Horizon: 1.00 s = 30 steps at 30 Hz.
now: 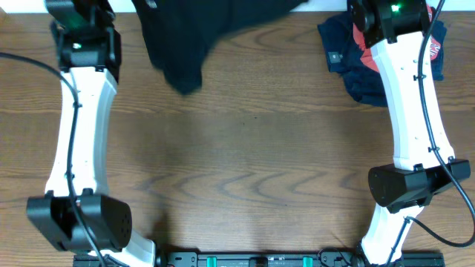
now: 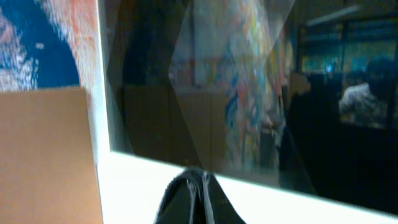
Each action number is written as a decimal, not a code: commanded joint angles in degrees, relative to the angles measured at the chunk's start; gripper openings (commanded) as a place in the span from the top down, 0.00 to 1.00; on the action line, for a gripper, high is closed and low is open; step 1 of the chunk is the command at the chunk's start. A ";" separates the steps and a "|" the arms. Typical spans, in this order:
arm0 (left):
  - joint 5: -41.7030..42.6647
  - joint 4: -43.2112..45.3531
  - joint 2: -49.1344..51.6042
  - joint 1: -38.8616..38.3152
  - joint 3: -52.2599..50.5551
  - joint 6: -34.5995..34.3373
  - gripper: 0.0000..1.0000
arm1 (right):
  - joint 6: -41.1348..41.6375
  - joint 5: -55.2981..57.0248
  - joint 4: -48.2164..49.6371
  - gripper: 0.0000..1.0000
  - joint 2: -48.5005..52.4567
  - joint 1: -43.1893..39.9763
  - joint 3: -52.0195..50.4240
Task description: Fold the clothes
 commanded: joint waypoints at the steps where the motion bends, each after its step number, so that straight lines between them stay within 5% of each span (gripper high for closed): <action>1: 0.46 -3.54 -2.03 0.87 3.76 1.11 0.94 | -0.52 0.68 -1.99 0.99 -0.94 -2.03 0.74; 9: 0.44 -34.93 -2.03 0.70 3.76 -5.29 0.94 | -0.07 -7.13 -16.50 0.99 0.92 -3.93 0.61; 17: 1.05 -62.84 -0.83 0.63 2.34 -22.56 0.94 | -0.02 -9.49 -29.16 0.99 4.39 -3.91 -1.46; 30: 14.62 -90.03 -1.27 0.61 2.32 -22.91 0.94 | 4.90 -16.31 -46.84 0.99 3.98 -3.93 -1.46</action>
